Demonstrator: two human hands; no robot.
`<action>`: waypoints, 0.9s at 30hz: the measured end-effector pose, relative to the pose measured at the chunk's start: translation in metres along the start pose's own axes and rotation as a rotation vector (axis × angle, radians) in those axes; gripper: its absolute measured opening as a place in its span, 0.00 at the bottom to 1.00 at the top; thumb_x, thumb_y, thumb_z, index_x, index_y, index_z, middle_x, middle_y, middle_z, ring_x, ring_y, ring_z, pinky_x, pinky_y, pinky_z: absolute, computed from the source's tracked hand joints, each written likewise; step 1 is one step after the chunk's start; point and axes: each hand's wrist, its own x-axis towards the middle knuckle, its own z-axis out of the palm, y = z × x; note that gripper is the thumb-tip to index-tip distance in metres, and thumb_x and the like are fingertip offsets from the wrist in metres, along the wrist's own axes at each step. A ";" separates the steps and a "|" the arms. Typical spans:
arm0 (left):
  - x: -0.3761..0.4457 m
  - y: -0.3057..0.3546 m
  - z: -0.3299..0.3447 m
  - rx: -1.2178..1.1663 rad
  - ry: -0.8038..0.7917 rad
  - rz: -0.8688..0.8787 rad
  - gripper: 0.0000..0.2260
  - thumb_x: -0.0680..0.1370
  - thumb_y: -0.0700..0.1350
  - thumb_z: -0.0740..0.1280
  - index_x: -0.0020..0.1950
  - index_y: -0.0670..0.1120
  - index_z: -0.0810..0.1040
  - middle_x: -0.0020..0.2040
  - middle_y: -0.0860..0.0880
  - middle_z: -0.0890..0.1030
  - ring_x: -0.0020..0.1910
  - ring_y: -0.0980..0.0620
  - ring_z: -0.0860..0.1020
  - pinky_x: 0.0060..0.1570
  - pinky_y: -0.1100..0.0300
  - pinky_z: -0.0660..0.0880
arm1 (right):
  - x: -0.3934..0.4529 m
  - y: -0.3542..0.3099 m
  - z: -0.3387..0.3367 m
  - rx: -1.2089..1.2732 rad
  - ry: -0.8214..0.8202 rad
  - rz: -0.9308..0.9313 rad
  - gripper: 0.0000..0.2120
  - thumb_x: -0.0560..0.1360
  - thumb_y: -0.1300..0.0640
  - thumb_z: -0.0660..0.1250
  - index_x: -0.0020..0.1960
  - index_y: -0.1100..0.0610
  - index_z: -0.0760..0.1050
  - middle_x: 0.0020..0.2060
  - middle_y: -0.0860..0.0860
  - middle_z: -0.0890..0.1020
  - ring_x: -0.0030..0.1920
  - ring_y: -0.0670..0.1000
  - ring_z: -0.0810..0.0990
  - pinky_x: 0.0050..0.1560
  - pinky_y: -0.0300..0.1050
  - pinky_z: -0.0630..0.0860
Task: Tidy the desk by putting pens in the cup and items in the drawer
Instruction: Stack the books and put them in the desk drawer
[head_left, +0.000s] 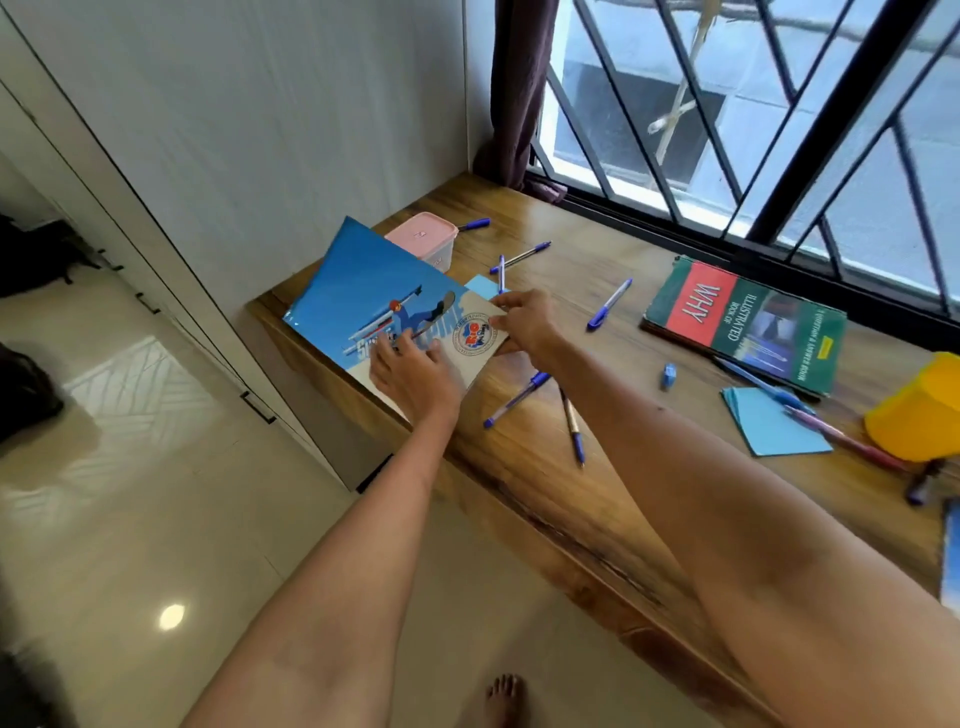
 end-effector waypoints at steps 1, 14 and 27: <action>-0.005 0.003 -0.005 -0.006 0.019 -0.012 0.17 0.80 0.49 0.60 0.68 0.44 0.70 0.75 0.42 0.61 0.75 0.42 0.56 0.73 0.46 0.52 | -0.009 -0.001 -0.010 0.001 -0.006 -0.006 0.15 0.75 0.68 0.66 0.62 0.62 0.75 0.53 0.60 0.82 0.46 0.57 0.84 0.41 0.51 0.83; -0.104 0.069 -0.021 -0.518 -0.180 -0.228 0.27 0.79 0.42 0.65 0.74 0.37 0.59 0.73 0.39 0.66 0.72 0.43 0.65 0.66 0.58 0.59 | -0.134 0.039 -0.153 0.258 0.290 -0.088 0.13 0.74 0.72 0.65 0.59 0.68 0.74 0.46 0.60 0.81 0.39 0.55 0.83 0.31 0.48 0.82; -0.310 0.154 0.017 -0.842 -0.845 -0.208 0.21 0.75 0.30 0.65 0.68 0.39 0.72 0.59 0.42 0.80 0.52 0.49 0.79 0.58 0.56 0.76 | -0.305 0.157 -0.344 0.457 0.621 0.089 0.08 0.76 0.69 0.63 0.41 0.60 0.74 0.29 0.52 0.82 0.30 0.51 0.80 0.26 0.41 0.78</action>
